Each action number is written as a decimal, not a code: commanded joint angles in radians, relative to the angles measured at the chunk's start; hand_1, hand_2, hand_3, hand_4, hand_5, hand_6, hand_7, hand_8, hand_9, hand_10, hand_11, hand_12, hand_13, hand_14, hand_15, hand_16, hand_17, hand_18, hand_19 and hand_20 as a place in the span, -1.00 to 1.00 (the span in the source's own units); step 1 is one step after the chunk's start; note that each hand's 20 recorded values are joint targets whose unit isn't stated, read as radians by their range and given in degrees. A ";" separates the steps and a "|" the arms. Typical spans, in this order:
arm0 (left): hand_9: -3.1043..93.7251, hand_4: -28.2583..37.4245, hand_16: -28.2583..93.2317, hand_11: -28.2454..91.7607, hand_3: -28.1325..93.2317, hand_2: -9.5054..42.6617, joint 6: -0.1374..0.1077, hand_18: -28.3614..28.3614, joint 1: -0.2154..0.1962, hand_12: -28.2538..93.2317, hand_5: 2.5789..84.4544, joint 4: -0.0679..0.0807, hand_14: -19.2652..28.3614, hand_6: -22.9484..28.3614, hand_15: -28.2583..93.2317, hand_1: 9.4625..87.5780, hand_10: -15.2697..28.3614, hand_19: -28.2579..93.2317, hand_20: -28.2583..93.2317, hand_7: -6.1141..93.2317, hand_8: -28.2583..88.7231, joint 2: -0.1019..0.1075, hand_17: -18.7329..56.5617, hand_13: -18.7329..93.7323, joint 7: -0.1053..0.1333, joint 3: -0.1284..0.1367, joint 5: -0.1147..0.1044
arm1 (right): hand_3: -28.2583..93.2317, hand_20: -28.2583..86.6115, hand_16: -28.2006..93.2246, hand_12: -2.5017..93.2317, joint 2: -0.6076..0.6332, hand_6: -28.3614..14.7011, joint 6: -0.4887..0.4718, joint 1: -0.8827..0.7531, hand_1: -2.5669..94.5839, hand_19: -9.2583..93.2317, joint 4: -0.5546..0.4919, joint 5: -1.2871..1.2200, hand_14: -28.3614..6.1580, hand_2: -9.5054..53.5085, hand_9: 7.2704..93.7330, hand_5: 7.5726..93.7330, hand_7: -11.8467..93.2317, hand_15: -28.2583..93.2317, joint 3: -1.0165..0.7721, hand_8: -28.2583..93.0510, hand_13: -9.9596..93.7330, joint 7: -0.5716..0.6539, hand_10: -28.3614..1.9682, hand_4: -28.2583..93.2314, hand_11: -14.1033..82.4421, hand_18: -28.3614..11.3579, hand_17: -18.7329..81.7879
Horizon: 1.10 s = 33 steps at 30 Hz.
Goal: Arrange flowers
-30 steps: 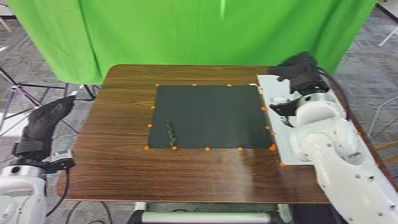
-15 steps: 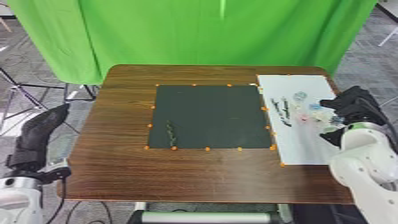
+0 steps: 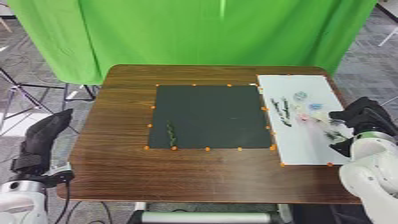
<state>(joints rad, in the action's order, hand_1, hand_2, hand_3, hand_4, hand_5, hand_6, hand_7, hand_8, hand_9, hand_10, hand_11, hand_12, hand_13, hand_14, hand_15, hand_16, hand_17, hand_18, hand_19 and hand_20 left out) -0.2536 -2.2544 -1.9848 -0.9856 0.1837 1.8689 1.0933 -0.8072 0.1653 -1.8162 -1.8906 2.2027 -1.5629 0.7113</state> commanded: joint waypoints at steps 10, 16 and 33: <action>-0.20 -1.00 -0.54 -0.29 0.51 -0.51 0.042 0.27 0.019 -0.42 -0.08 0.008 0.45 0.01 -0.43 -0.72 0.27 -0.49 -0.36 -0.58 -0.66 0.014 -0.42 -0.16 -0.026 -0.013 0.014 | 0.45 0.52 -0.19 -0.57 0.077 0.13 -0.108 -0.175 -0.18 1.00 -0.075 -0.074 0.61 -1.00 0.82 0.62 -0.50 0.58 -0.163 -0.64 1.00 0.019 -0.08 -0.73 -0.39 -0.25 0.72; -0.20 -1.00 -0.54 -0.29 0.51 -0.51 0.047 0.28 0.018 -0.41 -0.08 0.003 0.45 0.01 -0.43 -0.72 0.28 -0.49 -0.36 -0.58 -0.66 0.014 -0.42 -0.16 -0.023 -0.010 0.019 | 0.45 0.52 -0.19 -0.57 0.094 0.15 -0.130 -0.167 -0.14 1.00 -0.068 -0.088 0.61 -1.00 0.83 0.64 -0.49 0.57 -0.146 -0.64 1.00 0.001 -0.07 -0.74 -0.39 -0.26 0.72; -0.19 -1.00 -0.54 -0.29 0.50 -0.51 0.039 0.28 -0.006 -0.41 -0.09 -0.008 0.46 0.01 -0.42 -0.72 0.27 -0.49 -0.36 -0.59 -0.66 -0.005 -0.42 -0.16 -0.024 0.006 0.014 | 0.45 0.51 -0.19 -0.57 0.091 0.16 -0.188 -0.175 -0.11 1.00 -0.021 -0.103 0.61 -1.00 0.83 0.63 -0.49 0.57 -0.117 -0.64 1.00 -0.009 -0.06 -0.74 -0.39 -0.26 0.72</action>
<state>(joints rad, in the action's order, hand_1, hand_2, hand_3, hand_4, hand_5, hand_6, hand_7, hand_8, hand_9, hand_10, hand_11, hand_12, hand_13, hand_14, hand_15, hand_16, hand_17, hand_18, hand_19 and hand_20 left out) -0.2162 -2.2427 -1.9856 -0.9775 0.1672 1.8706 1.1054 -0.7166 0.0026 -1.9737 -1.9267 2.1040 -1.6843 0.7003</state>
